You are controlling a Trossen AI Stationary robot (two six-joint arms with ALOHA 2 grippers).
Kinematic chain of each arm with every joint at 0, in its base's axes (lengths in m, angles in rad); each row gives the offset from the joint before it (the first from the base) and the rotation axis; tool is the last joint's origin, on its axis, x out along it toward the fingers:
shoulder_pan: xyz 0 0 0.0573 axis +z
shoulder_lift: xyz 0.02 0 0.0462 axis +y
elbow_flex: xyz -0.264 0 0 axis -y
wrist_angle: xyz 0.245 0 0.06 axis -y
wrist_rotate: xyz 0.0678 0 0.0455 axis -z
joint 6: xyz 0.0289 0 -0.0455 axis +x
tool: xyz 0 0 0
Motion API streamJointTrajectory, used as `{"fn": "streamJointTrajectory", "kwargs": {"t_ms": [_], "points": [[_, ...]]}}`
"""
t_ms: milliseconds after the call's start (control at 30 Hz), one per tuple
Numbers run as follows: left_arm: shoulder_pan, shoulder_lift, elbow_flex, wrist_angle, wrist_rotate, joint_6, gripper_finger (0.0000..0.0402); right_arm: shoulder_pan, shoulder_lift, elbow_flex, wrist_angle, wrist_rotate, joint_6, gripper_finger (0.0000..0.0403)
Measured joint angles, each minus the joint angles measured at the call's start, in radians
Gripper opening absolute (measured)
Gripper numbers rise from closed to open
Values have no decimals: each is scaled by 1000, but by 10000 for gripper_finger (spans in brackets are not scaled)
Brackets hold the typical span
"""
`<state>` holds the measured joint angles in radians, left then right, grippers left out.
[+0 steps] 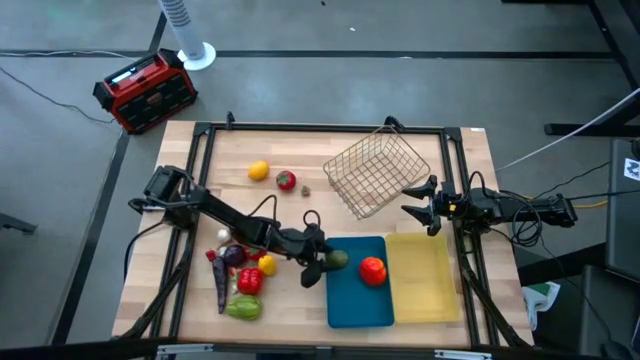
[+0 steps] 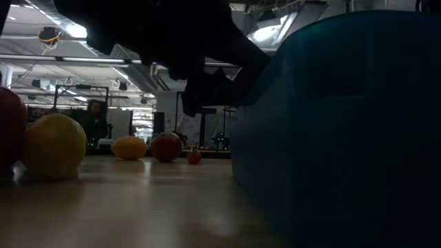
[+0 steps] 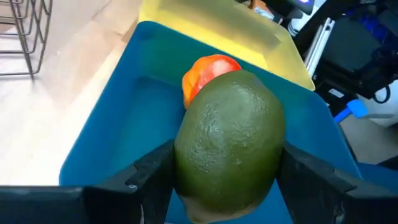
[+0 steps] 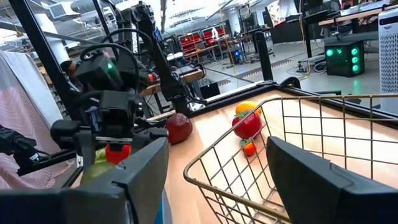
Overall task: Sort produce into baskets
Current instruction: Put the green lime into the blue bin, then put the top red tomato into the blue bin
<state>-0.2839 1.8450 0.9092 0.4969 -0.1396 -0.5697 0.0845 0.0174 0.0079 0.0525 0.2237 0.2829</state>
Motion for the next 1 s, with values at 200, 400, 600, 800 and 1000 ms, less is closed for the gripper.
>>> {"fn": "streamJointTrajectory", "kwargs": {"t_ms": [200,400,600,800,1000], "points": [[9,0,0,-19,0,-20,261,0,0,0,0,0,0,269],[25,0,0,-18,-1,-48,291,0,0,0,0,0,0,269],[25,-2,0,-20,-2,-25,295,0,0,0,0,0,0,269],[46,-54,0,-51,79,129,297,0,0,0,-1,0,0,269],[92,-172,1,-213,108,267,297,0,0,0,0,-1,0,269]]}}
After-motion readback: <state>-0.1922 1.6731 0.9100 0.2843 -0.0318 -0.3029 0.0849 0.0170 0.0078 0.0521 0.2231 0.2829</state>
